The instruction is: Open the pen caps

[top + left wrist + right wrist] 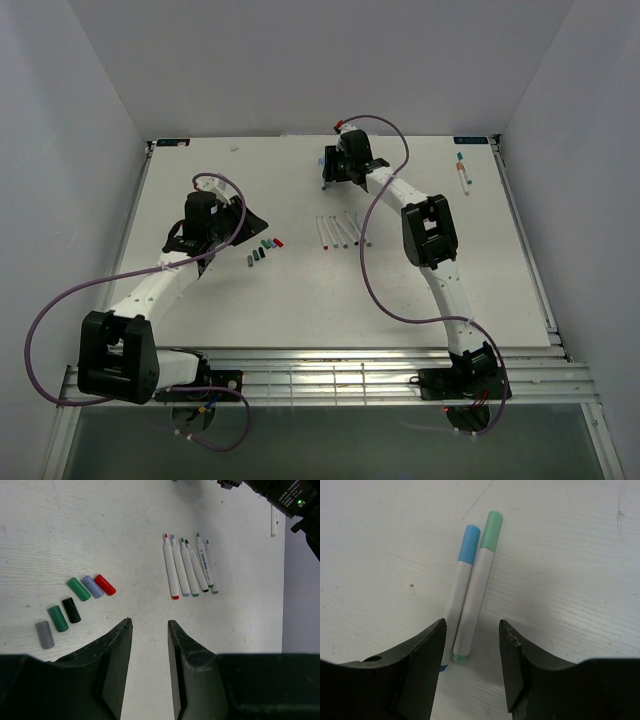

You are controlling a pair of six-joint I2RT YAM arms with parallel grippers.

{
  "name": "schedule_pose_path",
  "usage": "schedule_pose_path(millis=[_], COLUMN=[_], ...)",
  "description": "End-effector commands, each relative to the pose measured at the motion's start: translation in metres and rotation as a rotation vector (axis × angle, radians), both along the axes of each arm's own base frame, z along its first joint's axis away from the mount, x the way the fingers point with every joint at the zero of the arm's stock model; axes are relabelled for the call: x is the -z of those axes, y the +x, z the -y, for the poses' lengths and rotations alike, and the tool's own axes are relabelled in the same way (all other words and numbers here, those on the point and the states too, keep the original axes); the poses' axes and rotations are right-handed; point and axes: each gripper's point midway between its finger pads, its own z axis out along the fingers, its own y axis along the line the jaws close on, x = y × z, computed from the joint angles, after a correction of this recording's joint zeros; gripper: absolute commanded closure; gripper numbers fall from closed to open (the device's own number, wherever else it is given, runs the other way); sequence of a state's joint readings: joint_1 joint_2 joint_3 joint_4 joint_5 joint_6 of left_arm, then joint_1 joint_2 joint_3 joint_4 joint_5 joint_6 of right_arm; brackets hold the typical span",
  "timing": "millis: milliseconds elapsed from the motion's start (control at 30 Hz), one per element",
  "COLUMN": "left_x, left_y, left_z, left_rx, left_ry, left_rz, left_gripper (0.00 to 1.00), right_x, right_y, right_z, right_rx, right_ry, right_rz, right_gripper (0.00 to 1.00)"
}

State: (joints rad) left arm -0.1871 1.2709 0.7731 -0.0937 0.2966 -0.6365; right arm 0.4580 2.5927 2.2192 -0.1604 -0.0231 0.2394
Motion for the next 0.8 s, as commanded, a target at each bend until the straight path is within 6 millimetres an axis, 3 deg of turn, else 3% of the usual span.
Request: schedule_pose_path(millis=[0, 567, 767], left_x=[-0.003, -0.001, -0.002], left_y=[-0.002, -0.001, -0.001], left_z=[0.003, 0.004, 0.004], left_rx=[0.014, 0.016, 0.015], left_ry=[-0.010, -0.016, -0.015], left_rz=[0.018, 0.012, 0.015], left_gripper=[0.55, 0.55, 0.55], right_x=[-0.044, -0.005, 0.011], right_y=[0.012, 0.003, -0.002], right_z=[0.002, -0.004, 0.003], right_rx=[0.032, 0.008, 0.016], right_ry=[0.047, 0.015, -0.094], right_rz=[0.083, 0.008, 0.006], right_gripper=[0.48, 0.52, 0.55])
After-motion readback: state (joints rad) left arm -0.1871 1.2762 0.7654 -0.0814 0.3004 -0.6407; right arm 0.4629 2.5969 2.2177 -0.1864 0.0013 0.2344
